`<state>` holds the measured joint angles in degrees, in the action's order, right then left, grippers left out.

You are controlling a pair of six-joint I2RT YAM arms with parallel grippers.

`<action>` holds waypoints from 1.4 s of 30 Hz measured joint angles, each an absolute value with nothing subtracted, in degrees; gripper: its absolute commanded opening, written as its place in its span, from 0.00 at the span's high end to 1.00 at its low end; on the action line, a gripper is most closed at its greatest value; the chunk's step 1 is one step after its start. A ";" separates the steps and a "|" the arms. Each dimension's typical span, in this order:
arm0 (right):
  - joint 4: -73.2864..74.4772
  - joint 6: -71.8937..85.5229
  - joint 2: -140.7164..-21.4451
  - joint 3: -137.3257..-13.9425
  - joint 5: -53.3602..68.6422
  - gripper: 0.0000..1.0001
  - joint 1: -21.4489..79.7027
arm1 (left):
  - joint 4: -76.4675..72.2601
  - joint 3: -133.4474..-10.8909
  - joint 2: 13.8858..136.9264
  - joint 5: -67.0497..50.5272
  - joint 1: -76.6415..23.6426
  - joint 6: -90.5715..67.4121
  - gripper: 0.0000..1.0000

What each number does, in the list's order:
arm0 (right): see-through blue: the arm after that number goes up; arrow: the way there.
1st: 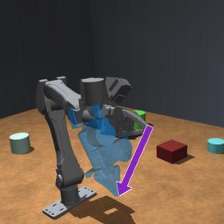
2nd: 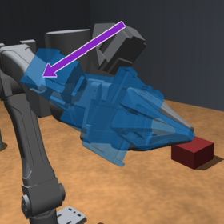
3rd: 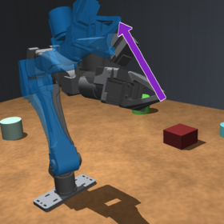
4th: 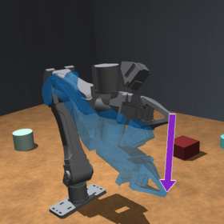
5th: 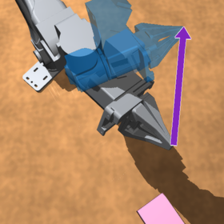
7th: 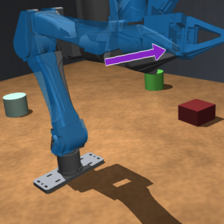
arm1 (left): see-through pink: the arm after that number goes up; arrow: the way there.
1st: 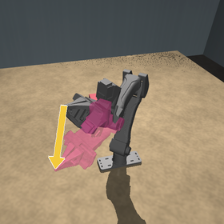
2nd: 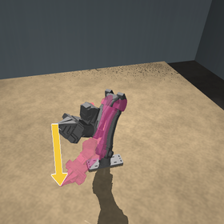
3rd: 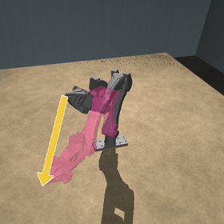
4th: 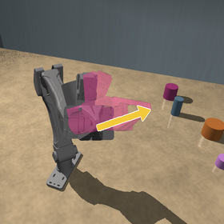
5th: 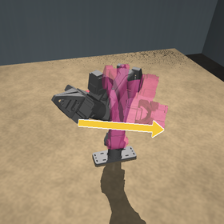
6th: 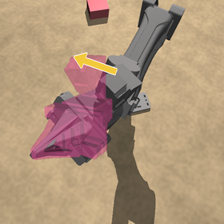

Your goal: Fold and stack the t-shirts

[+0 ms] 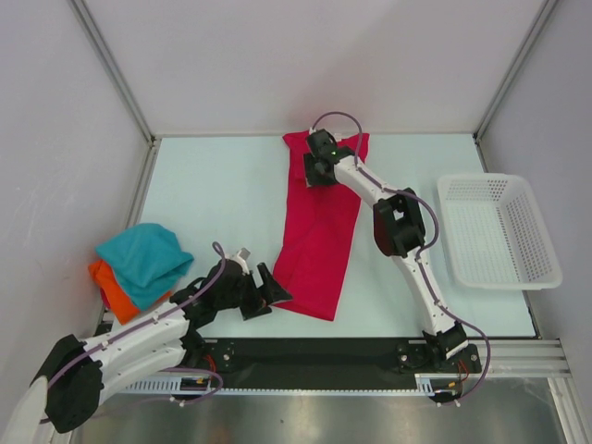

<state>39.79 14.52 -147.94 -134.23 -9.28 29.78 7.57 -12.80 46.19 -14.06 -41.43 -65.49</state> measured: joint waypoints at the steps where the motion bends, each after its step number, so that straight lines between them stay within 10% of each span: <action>1: 39.20 14.48 -147.26 -133.21 -9.65 0.40 29.85 | 7.35 -12.80 46.54 -14.17 -41.36 -65.49 0.04; 42: 40.69 14.22 -140.40 -129.51 -17.63 0.44 35.57 | 3.51 -11.75 49.76 -16.97 -39.07 -64.88 0.04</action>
<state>40.69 14.22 -140.40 -129.51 -17.63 35.57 3.51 -11.75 49.76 -16.97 -39.07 -64.88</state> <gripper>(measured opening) 0.562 0.962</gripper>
